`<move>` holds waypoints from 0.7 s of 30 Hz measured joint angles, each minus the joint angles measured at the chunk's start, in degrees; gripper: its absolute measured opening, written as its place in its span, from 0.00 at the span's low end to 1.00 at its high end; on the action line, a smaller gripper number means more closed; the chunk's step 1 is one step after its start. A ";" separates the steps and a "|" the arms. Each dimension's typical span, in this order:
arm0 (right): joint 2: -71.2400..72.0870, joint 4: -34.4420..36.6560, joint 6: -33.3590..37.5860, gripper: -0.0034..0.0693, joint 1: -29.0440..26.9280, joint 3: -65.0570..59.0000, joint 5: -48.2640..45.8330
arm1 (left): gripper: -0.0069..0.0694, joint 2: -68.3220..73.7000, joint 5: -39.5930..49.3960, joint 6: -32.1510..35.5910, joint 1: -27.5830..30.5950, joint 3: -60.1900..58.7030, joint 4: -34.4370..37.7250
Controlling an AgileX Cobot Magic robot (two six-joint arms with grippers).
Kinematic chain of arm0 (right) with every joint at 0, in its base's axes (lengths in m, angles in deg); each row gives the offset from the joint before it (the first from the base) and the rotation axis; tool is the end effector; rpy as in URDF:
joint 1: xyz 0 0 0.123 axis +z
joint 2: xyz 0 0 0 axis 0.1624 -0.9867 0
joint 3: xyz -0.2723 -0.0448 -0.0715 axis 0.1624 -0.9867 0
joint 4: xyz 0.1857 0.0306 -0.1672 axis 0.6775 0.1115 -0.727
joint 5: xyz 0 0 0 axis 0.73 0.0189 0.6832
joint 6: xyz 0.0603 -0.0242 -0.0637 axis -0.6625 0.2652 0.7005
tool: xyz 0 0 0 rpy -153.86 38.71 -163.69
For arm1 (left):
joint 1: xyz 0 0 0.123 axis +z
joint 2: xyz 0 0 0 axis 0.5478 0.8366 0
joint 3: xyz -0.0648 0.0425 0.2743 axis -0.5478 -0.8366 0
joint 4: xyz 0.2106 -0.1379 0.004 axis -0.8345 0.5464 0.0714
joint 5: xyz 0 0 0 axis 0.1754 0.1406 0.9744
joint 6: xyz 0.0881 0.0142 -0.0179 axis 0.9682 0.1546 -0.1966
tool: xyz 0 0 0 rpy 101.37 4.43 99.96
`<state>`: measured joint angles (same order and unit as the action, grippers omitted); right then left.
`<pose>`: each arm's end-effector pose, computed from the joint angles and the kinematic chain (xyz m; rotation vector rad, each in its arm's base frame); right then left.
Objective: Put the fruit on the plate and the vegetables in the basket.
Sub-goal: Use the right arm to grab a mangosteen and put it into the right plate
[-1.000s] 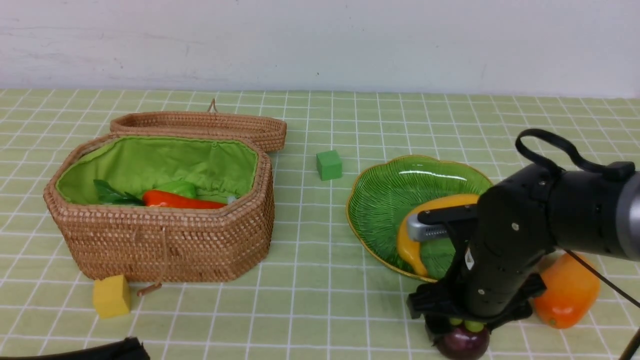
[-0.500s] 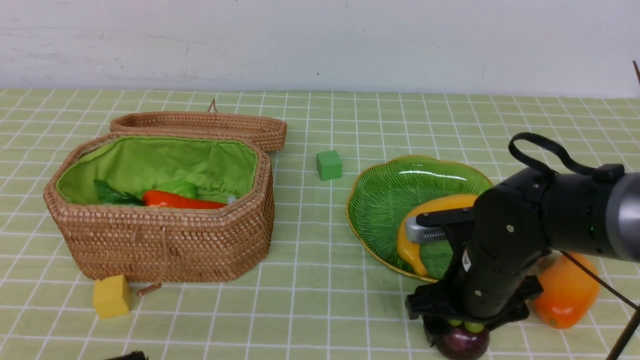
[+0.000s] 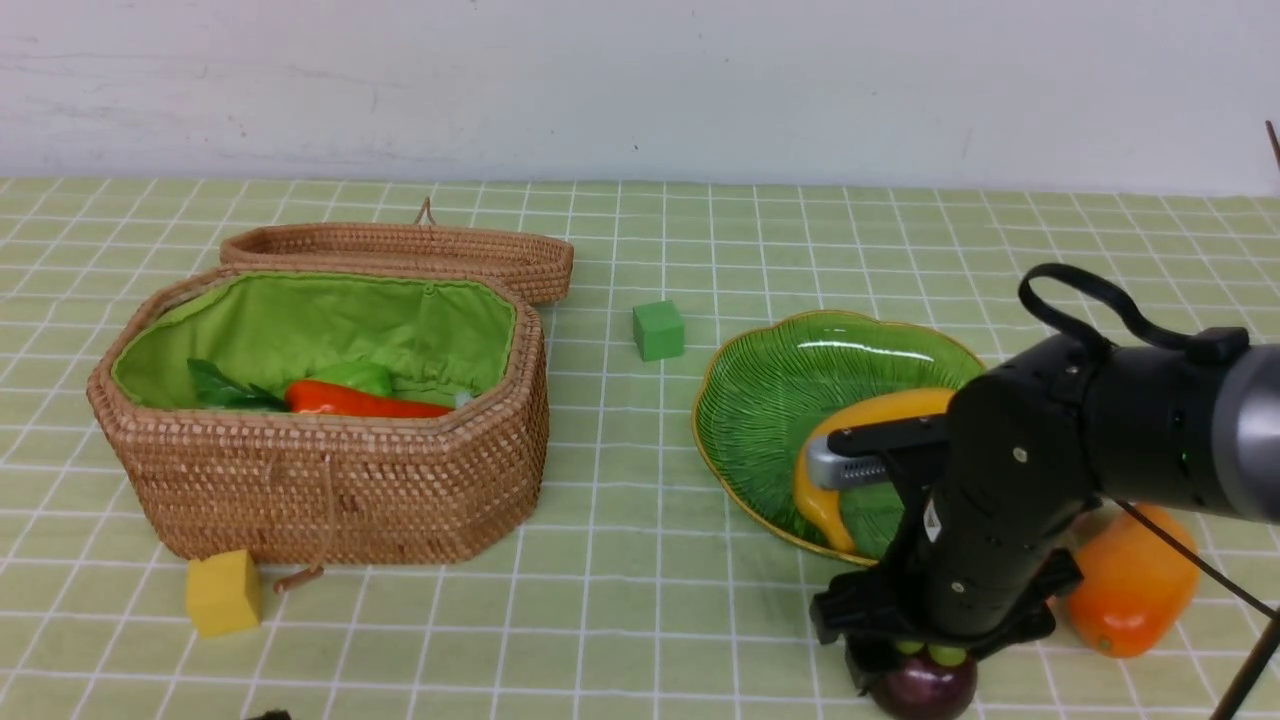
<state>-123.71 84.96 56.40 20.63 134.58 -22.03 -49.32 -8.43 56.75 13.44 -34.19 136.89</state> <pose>0.2824 0.1638 0.1740 -0.2060 2.9719 0.1304 0.0439 -0.0623 0.3014 0.7217 1.5763 -0.6276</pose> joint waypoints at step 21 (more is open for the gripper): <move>0.00 0.85 1.69 0.86 0.00 0.11 -1.79 | 0.08 0.00 0.15 0.00 0.00 0.00 -0.07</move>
<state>-123.71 85.82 58.10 20.63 134.69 -23.82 -49.32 -8.28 56.75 13.44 -34.19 136.82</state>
